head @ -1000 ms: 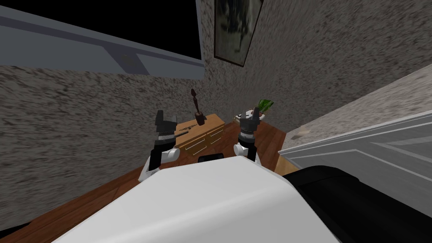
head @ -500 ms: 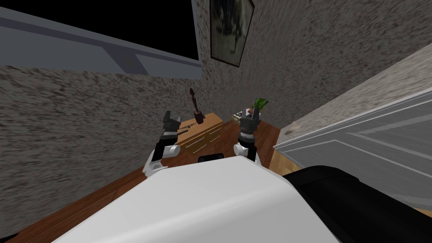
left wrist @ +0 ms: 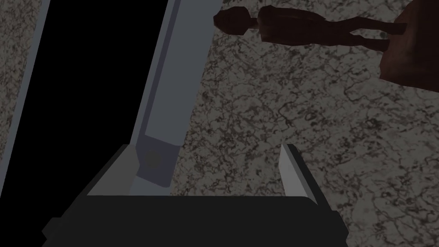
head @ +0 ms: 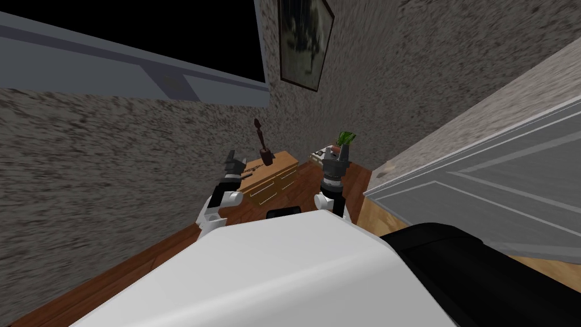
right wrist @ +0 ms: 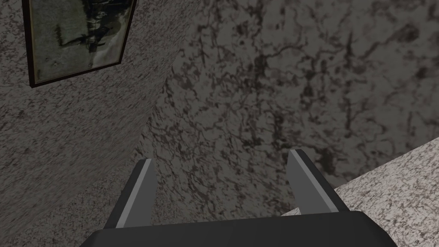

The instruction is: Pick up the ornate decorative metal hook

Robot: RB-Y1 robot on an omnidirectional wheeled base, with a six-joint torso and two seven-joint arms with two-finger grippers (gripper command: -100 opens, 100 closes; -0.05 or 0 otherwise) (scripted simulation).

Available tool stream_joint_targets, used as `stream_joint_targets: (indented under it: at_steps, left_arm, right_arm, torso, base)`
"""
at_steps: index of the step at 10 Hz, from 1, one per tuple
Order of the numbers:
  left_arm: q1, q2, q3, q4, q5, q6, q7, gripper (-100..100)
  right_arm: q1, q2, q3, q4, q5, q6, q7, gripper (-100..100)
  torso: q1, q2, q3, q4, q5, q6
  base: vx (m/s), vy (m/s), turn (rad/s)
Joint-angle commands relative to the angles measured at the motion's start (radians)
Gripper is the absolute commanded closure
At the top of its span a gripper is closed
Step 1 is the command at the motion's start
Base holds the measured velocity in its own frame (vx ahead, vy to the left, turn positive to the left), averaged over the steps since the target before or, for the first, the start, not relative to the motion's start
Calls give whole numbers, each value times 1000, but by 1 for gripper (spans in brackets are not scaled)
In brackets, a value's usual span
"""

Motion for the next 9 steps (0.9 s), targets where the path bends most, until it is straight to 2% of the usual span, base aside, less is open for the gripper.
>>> stream_joint_targets:
  at_steps: [1,2,4,5,6,7,8,9]
  left_arm:
    - [-30,16,6,44,19,50,28,-100]
    - [-30,16,6,44,19,54,28,-100]
    - [-90,40,17,105,50,125,77,-100]
    - [-90,40,17,120,50,151,77,-100]
    - [-119,51,23,159,66,175,102,-100]
    - [-119,51,23,159,66,200,102,-100]
    - [-148,63,30,199,81,229,127,-100]
    - [-148,63,30,199,81,249,127,-100]
  right_arm:
    - [0,0,0,0,0,0,0,0]
    - [0,0,0,0,0,0,0,0]
    - [0,0,0,0,0,0,0,0]
    - [0,0,0,0,0,0,0,0]
    - [0,0,0,0,0,0,0,0]
    - [0,0,0,0,0,0,0,0]
    - [0,0,0,0,0,0,0,0]
    - [0,0,0,0,0,0,0,0]
  torso:
    - [0,0,0,0,0,0]
    - [0,0,0,0,0,0]
    - [0,-1,0,0,0,0]
    - [1,0,0,0,0,0]
    - [1,0,0,0,0,0]
    - [1,0,0,0,0,0]
    - [1,-1,-1,0,0,0]
    - [0,-2,-1,0,0,0]
  base:
    - [-58,6,-86]
    - [-48,8,-47]
    - [-60,18,-113]
    - [-63,21,-61]
    - [-57,18,-103]
    - [-36,16,-47]
    - [-32,8,-107]
    - [-29,10,-49]
